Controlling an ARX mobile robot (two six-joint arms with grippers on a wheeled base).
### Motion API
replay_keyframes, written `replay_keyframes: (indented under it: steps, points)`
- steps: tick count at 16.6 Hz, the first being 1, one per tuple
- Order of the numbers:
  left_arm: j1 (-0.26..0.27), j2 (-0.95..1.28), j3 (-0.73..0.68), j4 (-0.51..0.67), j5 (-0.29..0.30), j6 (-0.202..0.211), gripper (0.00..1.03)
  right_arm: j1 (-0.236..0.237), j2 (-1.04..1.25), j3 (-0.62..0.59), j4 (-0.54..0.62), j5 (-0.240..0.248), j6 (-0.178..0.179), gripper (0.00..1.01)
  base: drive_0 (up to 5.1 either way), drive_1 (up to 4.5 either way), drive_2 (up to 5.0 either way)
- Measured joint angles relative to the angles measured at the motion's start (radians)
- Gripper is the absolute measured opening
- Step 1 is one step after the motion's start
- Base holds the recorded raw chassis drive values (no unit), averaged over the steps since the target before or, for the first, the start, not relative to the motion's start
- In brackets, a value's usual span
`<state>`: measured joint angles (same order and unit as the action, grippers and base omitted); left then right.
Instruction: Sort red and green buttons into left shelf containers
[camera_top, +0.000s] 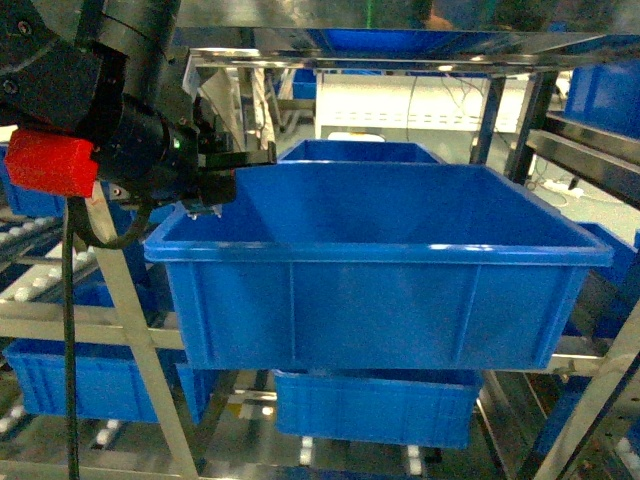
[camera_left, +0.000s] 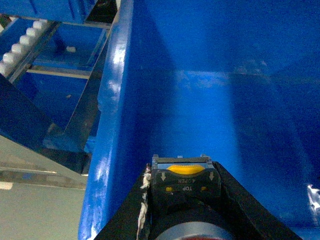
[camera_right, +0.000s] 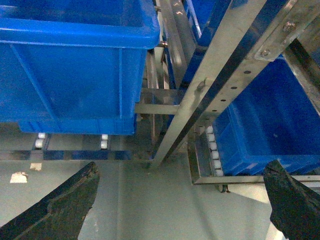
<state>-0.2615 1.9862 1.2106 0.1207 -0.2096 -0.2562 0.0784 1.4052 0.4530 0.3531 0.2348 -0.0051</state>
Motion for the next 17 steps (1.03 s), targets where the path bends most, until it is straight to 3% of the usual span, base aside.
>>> replay_keyframes:
  steps: [10, 17]
  points:
    - [-0.008, 0.169, 0.165, -0.052, 0.020, -0.003, 0.28, 0.000, 0.000, 0.000, 0.000, 0.000, 0.000, 0.98, 0.0, 0.00, 0.0]
    - [0.019, 0.222, 0.213, -0.049, 0.002, -0.055, 0.28, 0.000, 0.000, 0.000, 0.000, 0.000, 0.000, 0.98, 0.0, 0.00, 0.0]
